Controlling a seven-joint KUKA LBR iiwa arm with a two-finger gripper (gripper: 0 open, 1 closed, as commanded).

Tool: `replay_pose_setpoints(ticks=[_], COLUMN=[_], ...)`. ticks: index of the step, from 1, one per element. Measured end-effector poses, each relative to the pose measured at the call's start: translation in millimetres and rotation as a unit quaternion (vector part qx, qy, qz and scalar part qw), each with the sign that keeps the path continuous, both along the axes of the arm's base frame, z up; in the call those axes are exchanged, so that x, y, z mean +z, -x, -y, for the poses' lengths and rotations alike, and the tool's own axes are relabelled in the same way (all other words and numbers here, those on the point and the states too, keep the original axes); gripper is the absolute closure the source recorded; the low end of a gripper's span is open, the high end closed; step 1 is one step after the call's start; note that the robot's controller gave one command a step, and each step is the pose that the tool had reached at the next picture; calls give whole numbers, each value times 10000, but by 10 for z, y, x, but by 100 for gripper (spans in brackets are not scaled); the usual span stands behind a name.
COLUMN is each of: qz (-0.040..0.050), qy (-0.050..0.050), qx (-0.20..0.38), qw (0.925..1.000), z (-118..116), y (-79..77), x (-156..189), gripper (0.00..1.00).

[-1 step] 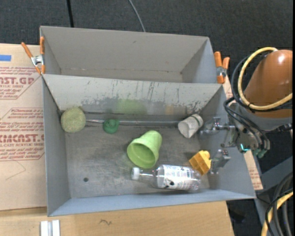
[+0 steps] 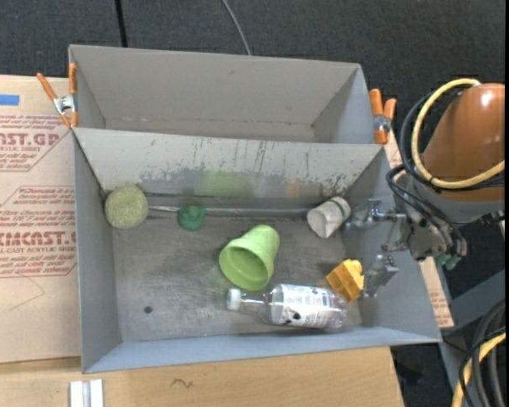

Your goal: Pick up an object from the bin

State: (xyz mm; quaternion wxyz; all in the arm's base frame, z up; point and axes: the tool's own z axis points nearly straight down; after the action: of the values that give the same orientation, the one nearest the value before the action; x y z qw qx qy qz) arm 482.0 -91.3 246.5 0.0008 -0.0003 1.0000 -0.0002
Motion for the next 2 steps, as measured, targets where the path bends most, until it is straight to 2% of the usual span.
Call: replay_pose_setpoints(ticks=[1, 2], qz=[25, -8], qy=[8, -5], qx=[369, -860], qw=[9993, 9963], z=[599, 655], y=[-128, -205], x=[-791, -914], gripper=[0, 0])
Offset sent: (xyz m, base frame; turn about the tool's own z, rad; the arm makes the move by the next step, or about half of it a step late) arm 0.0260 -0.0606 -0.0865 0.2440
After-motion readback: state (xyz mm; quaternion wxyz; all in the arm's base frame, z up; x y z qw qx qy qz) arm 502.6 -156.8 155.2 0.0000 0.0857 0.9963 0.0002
